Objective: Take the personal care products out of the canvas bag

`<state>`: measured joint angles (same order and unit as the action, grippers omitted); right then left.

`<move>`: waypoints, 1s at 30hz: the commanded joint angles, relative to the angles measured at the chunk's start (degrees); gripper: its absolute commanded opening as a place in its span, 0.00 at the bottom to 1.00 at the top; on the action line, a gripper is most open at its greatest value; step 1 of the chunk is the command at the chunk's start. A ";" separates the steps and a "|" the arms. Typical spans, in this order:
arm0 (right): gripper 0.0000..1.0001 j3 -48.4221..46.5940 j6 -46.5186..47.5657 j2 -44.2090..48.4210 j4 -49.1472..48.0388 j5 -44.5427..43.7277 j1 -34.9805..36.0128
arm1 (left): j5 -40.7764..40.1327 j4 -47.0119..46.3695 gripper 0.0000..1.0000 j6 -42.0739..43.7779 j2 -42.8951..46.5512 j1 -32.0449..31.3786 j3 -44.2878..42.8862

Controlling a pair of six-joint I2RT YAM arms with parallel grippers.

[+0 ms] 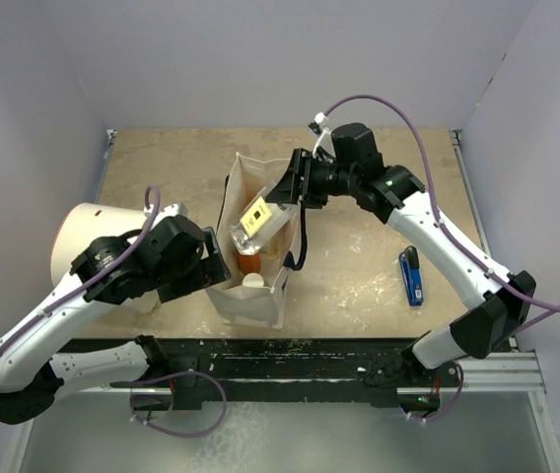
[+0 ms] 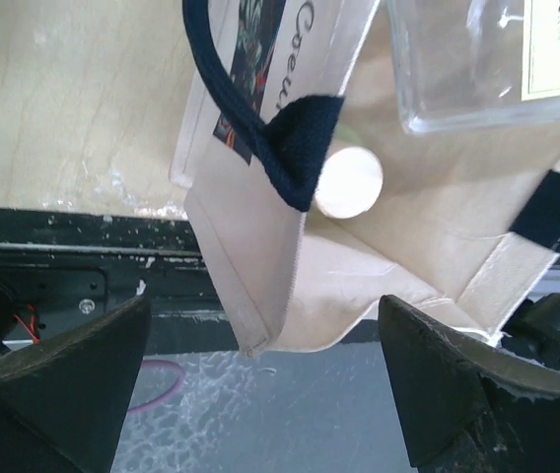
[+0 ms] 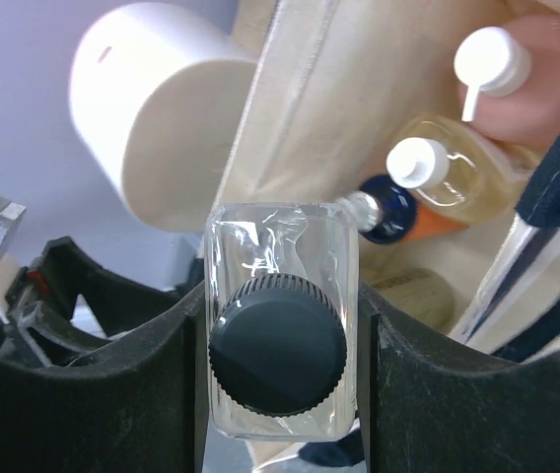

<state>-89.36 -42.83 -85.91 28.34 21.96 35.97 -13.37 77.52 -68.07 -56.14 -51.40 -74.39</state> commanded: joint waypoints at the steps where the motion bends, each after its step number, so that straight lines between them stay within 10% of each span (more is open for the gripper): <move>1: 0.00 -5.46 -10.20 6.09 -11.03 10.22 -2.48 | -6.45 1.44 0.99 4.80 -1.16 0.09 -6.33; 16: 0.00 3.89 -25.21 12.39 -26.32 10.30 -12.15 | -13.86 1.58 0.99 11.79 -4.37 0.08 -16.12; 30: 0.00 0.89 -30.24 8.73 -24.96 9.24 -29.23 | -15.94 -3.01 0.99 36.45 -16.40 0.28 -30.68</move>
<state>-83.88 -69.58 -77.01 11.03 29.61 10.39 -28.36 75.24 -39.83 -71.61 -51.40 -101.93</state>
